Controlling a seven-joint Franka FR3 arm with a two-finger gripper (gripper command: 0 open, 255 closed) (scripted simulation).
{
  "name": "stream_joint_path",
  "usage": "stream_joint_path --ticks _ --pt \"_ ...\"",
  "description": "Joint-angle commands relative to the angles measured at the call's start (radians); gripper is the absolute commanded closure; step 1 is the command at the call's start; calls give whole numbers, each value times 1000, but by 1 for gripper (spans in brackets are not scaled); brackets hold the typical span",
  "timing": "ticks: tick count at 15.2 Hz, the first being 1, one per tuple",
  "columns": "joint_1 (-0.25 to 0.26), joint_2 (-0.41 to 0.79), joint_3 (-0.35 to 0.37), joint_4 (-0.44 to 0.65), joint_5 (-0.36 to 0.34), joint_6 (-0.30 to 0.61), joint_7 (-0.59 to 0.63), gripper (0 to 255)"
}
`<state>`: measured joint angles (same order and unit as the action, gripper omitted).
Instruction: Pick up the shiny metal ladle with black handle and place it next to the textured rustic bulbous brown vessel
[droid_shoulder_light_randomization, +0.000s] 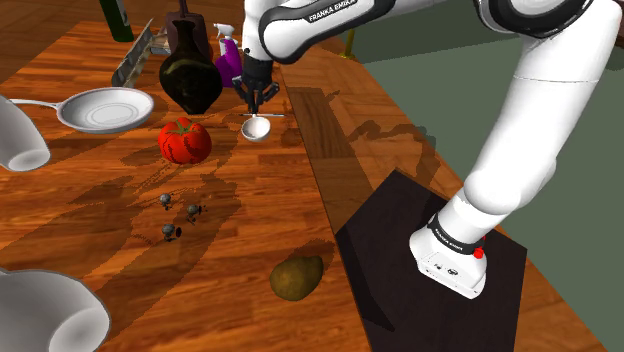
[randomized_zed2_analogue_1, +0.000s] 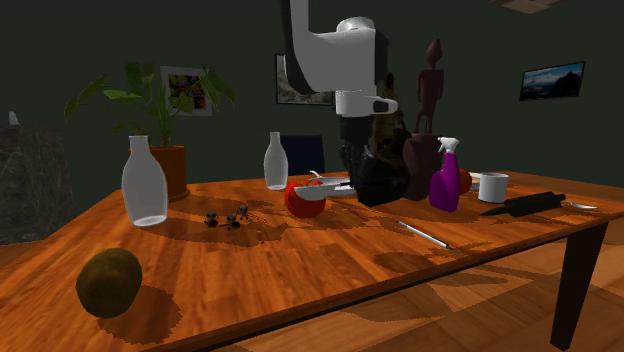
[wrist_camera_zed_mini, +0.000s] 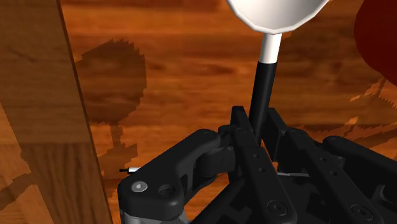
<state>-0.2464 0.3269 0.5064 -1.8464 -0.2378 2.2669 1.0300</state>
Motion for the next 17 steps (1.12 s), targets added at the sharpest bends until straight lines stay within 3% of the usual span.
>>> stream_joint_path --ticks 1,17 --pt "6 16 -4 -7 -12 21 11 255" --pt "43 139 -57 -61 -107 185 77 255"
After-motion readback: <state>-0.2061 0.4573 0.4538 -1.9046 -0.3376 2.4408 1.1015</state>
